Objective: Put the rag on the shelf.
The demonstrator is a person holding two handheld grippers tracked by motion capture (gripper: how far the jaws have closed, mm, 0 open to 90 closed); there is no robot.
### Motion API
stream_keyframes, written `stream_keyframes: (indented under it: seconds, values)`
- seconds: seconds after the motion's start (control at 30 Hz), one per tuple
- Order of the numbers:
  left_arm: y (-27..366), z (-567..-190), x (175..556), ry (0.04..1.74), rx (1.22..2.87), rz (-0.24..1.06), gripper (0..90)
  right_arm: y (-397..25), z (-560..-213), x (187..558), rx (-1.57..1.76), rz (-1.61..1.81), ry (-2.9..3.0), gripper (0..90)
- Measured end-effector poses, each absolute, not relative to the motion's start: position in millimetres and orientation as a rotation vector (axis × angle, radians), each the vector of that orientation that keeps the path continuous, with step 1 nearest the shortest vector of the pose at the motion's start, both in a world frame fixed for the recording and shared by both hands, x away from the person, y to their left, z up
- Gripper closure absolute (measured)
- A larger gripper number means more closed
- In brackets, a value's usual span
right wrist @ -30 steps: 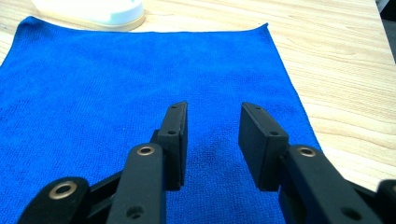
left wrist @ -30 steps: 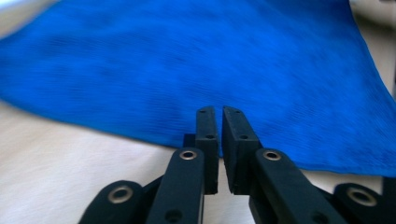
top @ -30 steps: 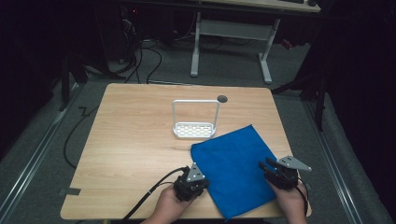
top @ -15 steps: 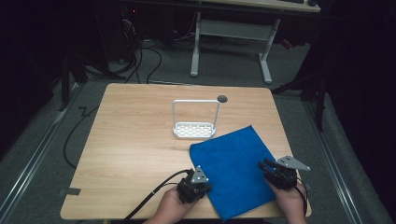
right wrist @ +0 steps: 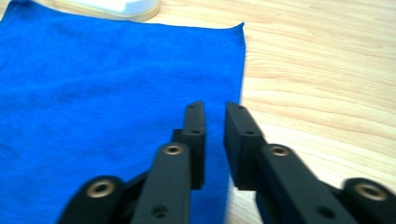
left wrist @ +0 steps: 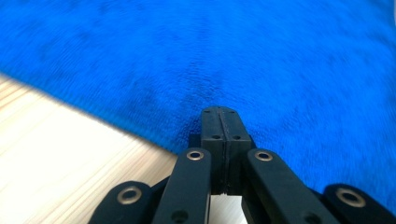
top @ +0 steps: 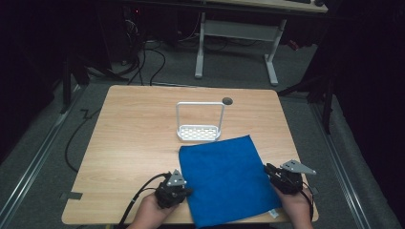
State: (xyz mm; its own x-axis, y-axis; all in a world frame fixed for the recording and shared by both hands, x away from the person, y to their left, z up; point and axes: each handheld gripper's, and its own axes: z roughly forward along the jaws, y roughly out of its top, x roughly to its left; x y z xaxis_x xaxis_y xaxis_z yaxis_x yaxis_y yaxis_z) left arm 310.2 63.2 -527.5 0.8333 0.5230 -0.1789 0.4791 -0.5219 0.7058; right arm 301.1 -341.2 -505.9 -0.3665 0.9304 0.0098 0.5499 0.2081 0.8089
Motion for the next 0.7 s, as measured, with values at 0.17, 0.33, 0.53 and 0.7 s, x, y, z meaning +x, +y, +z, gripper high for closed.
stream_keyframes:
  seconds: [0.17,0.33,0.53,0.7]
  values:
    - [86,-528,321,0.819,2.174,0.096,90.0,-335,-510,306,1.356,1.042,2.04,90.0]
    - [93,-529,327,0.851,2.152,0.096,90.0,-312,-518,316,1.311,0.999,2.142,90.0]
    - [93,-530,328,0.848,2.147,0.085,89.9,-308,-527,321,1.336,0.938,2.179,90.0]
    - [94,-529,326,0.842,2.16,0.102,89.9,-309,-527,317,1.324,0.939,2.189,90.0]
